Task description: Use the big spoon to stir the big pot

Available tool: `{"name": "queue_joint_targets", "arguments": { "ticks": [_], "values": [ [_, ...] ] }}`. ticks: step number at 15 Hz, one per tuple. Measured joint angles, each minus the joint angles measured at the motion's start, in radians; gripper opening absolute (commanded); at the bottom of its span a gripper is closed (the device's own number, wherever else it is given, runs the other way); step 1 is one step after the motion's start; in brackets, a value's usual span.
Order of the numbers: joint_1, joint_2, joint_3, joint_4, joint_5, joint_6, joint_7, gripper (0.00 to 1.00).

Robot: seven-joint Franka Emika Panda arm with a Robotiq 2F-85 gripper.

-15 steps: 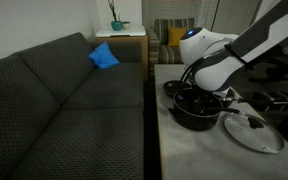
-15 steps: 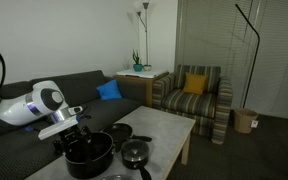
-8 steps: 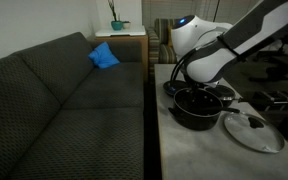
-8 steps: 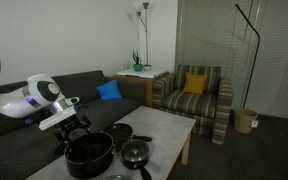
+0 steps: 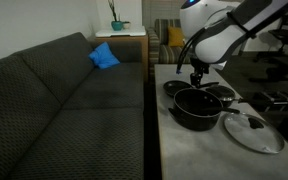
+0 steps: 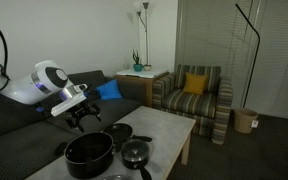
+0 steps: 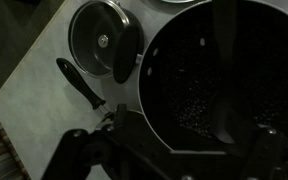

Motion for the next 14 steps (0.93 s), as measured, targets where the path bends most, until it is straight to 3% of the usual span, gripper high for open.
{"name": "queue_joint_targets", "arguments": {
  "ticks": [4,8,14],
  "values": [
    [-0.13,-0.044,0.075,-0.145,0.021,0.19,-0.12,1.0],
    [-0.234,-0.102,0.128,-0.307,0.026,0.268,-0.157,1.0],
    [-0.252,-0.199,0.157,-0.522,0.038,0.311,-0.157,1.0]
  ]
}}
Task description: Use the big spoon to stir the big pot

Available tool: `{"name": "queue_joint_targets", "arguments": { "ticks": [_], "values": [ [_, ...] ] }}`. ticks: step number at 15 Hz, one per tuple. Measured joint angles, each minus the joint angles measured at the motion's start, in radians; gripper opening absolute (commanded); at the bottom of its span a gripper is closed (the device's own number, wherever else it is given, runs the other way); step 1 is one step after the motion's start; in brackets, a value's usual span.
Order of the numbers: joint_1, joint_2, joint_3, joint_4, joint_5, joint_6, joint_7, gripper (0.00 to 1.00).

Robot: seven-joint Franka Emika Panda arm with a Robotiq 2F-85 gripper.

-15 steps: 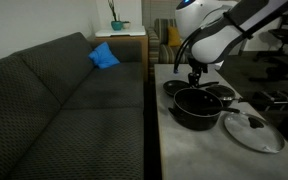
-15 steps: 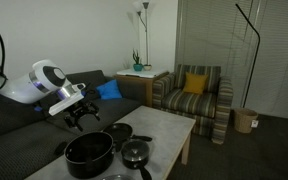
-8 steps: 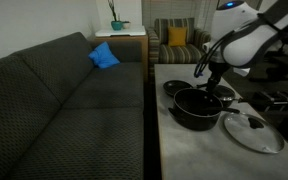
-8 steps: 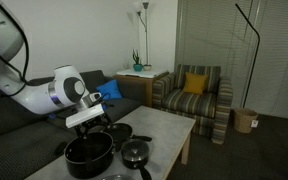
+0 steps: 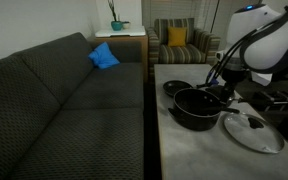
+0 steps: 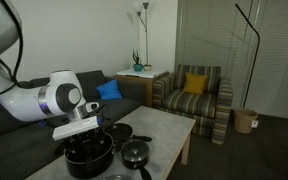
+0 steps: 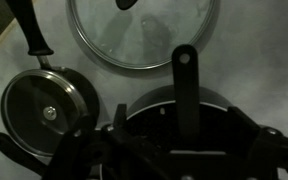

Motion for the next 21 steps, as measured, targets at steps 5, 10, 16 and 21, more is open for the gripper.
{"name": "queue_joint_targets", "arguments": {
  "ticks": [5,10,16,21],
  "values": [
    [0.006,0.005,-0.003,0.004,0.008,0.002,0.001,1.0],
    [0.002,0.011,0.005,-0.004,0.032,-0.006,-0.028,1.0],
    [-0.062,0.018,0.043,-0.024,0.035,0.03,-0.233,1.0],
    [-0.194,0.089,0.165,0.009,0.047,0.027,-0.49,1.0]
  ]
}}
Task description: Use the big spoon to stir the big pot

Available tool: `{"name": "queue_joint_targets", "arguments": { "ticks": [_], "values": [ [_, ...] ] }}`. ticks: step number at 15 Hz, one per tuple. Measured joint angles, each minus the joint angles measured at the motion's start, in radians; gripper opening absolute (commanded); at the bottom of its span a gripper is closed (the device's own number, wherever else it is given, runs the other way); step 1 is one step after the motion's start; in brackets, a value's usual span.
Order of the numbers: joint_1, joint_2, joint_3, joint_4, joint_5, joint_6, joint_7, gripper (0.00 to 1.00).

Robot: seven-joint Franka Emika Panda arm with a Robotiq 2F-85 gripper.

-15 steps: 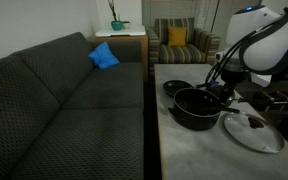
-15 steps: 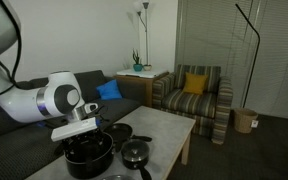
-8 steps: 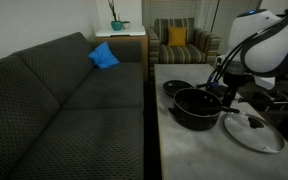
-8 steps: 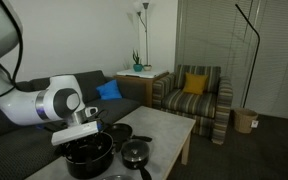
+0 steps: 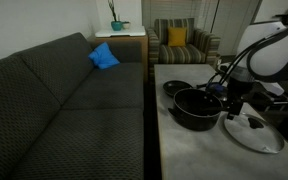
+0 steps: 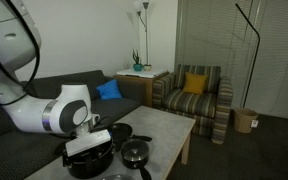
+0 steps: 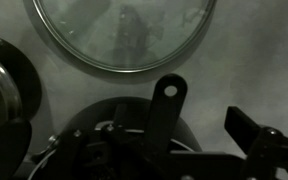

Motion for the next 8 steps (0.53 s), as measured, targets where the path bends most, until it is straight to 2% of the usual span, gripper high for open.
{"name": "queue_joint_targets", "arguments": {
  "ticks": [3,8],
  "values": [
    [-0.004,0.052,0.016,0.043,0.027,-0.029,-0.049,1.0],
    [0.023,0.07,-0.014,0.069,0.052,-0.042,-0.003,1.0]
  ]
}}
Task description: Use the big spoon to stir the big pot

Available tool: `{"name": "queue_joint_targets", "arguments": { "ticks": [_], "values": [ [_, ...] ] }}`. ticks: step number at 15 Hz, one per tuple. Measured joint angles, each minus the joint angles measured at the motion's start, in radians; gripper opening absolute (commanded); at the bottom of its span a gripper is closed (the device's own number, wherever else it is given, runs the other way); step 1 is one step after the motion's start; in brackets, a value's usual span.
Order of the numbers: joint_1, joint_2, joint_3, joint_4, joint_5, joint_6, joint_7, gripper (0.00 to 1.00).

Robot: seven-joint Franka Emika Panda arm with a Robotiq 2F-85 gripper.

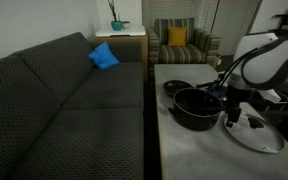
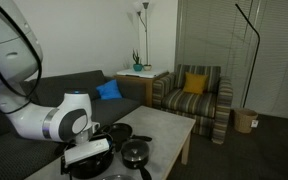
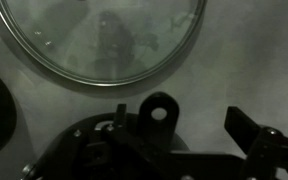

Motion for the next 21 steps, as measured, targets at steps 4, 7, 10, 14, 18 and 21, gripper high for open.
{"name": "queue_joint_targets", "arguments": {
  "ticks": [4,7,10,14,18,21],
  "values": [
    [0.063,-0.026,-0.087,-0.002,-0.003,0.004,0.128,1.0],
    [0.1,-0.049,-0.133,-0.003,-0.008,0.0,0.195,0.93],
    [0.112,-0.057,-0.143,-0.001,-0.008,-0.001,0.218,0.88],
    [0.113,-0.057,-0.143,-0.001,-0.008,-0.003,0.219,0.51],
    [0.113,-0.056,-0.141,-0.001,-0.008,-0.004,0.219,0.21],
    [0.113,-0.055,-0.141,-0.001,-0.008,-0.004,0.219,0.05]
  ]
}}
